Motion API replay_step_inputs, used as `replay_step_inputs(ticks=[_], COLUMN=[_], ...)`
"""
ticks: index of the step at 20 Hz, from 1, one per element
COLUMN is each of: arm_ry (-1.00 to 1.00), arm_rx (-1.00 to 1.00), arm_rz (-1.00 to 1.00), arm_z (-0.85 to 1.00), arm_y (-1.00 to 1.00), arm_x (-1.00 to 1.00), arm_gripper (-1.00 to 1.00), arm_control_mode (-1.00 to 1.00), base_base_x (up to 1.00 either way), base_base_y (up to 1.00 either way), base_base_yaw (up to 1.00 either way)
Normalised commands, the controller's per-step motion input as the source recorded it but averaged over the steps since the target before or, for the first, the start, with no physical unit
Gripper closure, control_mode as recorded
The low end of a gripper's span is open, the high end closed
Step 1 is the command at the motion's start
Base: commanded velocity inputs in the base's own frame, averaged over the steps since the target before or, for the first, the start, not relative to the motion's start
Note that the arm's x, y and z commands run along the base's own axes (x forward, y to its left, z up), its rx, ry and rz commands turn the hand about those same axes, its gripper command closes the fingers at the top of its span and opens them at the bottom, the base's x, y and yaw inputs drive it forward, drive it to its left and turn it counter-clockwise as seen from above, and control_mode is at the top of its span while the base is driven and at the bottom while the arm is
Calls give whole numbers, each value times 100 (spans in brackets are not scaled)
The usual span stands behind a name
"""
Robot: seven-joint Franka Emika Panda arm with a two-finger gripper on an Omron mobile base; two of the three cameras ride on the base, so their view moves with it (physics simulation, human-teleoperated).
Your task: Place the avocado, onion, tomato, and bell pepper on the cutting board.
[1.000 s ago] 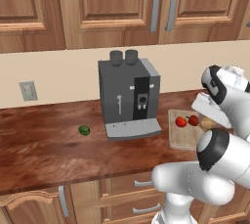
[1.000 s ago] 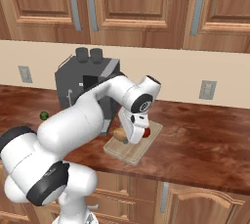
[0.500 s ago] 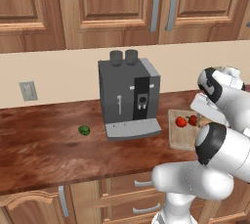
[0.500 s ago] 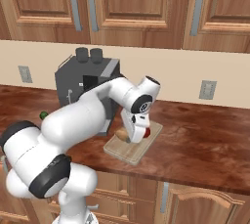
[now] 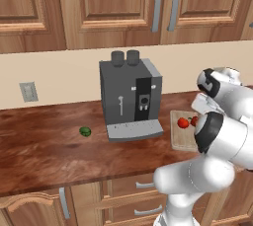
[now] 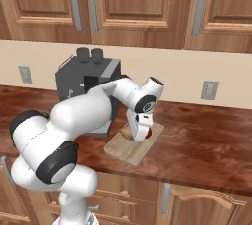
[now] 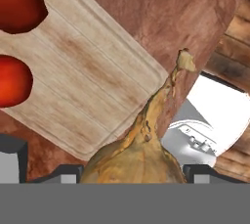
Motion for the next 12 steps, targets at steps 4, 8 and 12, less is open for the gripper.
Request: replay_step_inputs(ticks=[4, 8, 12], arm_ry=[0, 0, 0], arm_rx=[-3, -4, -7], arm_rz=[-7, -6, -2], arm_z=[-22, -22, -24], arm_y=[-13, -6, 0], arm_x=[20, 16, 13], arm_gripper=[100, 100, 100], arm_control_mode=[-100, -100, -100], base_base_x=[0, 0, 0], base_base_y=[0, 0, 0], base_base_yaw=[0, 0, 0])
